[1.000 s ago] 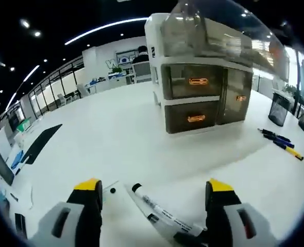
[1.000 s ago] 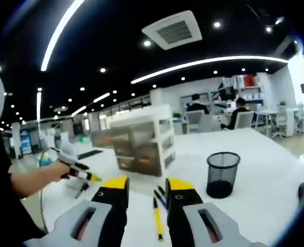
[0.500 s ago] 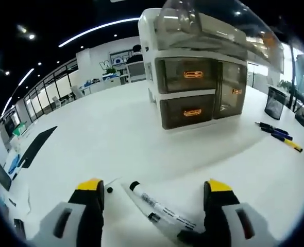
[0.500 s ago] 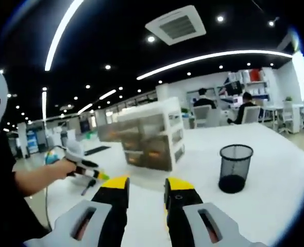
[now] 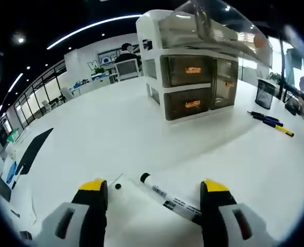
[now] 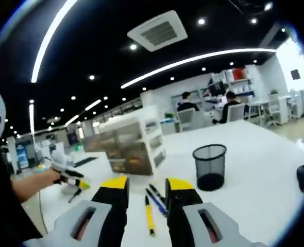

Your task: Pick up the scattered pens and sticky notes one by one and arrange them into an orderly layout on the desk, lining the pens up parallel to each other and squaring the sticky note stack until the whole desk area is clear and organized

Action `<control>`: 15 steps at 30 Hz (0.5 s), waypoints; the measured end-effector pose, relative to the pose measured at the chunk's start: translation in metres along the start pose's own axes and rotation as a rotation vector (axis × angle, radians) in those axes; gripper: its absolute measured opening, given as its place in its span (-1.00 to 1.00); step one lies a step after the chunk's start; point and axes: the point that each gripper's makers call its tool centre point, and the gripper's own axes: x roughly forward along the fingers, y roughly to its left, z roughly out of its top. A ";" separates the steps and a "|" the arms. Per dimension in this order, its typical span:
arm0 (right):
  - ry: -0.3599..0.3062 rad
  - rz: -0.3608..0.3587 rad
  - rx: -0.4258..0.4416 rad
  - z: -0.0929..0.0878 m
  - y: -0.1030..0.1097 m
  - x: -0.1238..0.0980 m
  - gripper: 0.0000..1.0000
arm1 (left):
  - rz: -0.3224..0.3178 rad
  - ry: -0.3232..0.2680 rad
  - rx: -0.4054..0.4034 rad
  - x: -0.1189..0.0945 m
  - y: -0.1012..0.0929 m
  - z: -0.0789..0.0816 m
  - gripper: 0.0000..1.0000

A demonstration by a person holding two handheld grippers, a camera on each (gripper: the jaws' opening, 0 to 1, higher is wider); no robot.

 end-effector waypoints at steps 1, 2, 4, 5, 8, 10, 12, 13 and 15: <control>-0.007 -0.010 0.008 0.002 -0.004 -0.002 -0.47 | -0.001 -0.001 0.000 0.000 0.000 0.000 0.46; -0.021 -0.031 0.018 0.005 -0.010 -0.007 -0.47 | -0.005 0.000 0.002 0.001 0.000 0.000 0.46; -0.054 -0.087 0.049 0.012 -0.029 -0.016 -0.47 | -0.018 0.001 0.006 0.002 0.000 0.000 0.47; -0.070 -0.106 0.062 0.016 -0.037 -0.021 -0.47 | -0.027 -0.001 0.012 0.002 0.001 0.000 0.48; -0.092 -0.121 0.075 0.027 -0.049 -0.037 -0.48 | -0.057 -0.002 0.029 0.003 0.002 0.000 0.48; -0.108 -0.112 0.045 0.036 -0.046 -0.046 -0.52 | -0.075 -0.001 0.040 0.004 0.003 0.000 0.49; -0.146 -0.140 0.027 0.046 -0.052 -0.057 -0.52 | -0.093 -0.006 0.050 0.004 0.003 -0.001 0.49; -0.158 -0.163 0.039 0.048 -0.058 -0.062 -0.51 | -0.101 -0.008 0.054 0.004 0.003 0.000 0.49; -0.180 -0.209 0.071 0.051 -0.071 -0.071 -0.50 | -0.116 -0.005 0.066 0.004 0.002 0.000 0.49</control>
